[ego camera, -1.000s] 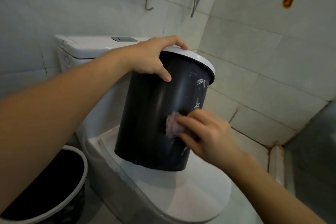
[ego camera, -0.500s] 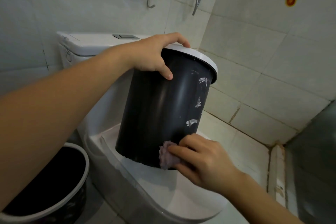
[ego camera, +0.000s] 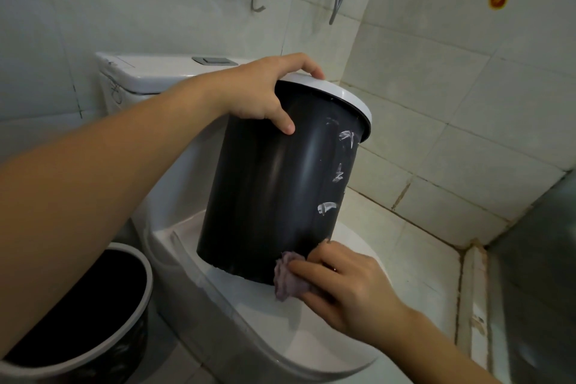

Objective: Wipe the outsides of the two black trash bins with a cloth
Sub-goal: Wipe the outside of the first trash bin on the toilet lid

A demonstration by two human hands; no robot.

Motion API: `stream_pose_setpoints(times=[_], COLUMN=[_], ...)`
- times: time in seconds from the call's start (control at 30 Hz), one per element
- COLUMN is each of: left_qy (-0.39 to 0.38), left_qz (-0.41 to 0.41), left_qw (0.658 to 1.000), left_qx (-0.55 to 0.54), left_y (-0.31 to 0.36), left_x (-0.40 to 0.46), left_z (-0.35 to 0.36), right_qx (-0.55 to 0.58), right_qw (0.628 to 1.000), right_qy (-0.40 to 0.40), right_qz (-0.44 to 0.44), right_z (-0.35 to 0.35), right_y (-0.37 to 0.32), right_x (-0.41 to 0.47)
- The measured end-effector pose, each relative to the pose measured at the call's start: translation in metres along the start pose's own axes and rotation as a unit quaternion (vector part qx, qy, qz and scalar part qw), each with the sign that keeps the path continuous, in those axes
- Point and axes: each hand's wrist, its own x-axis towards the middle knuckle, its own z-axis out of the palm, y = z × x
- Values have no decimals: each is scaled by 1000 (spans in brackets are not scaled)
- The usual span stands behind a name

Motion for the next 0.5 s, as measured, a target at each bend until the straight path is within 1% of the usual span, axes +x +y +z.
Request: stream_pose_setpoints(times=[0.07,0.1,0.23,0.3,0.43,0.5], left_qy=[-2,-2,0,2,4,1], left_qz=[0,1,1,1,0,-2], left_qw=[1000,1000,1000,1000,1000,1000], left_qx=[0,2,3,1,-5,-6], left_y=[1,1,2,2,1,1], left_x=[0,0,0,0,-1,-1], left_z=[0,0,2,2,0,0], right_qx=[-10,-18,-30,-16,6,-1], right_qw=[1000,1000,992,994,1000,1000], right_qy=[1,13,94,84,23,20], right_qz=[-13,-6,79,71,12,3], right_z=[-2,-5,-12,-8,3,2], right_y=[5,9,20,13,-2,0], right_x=[3,7,24,21,3,3])
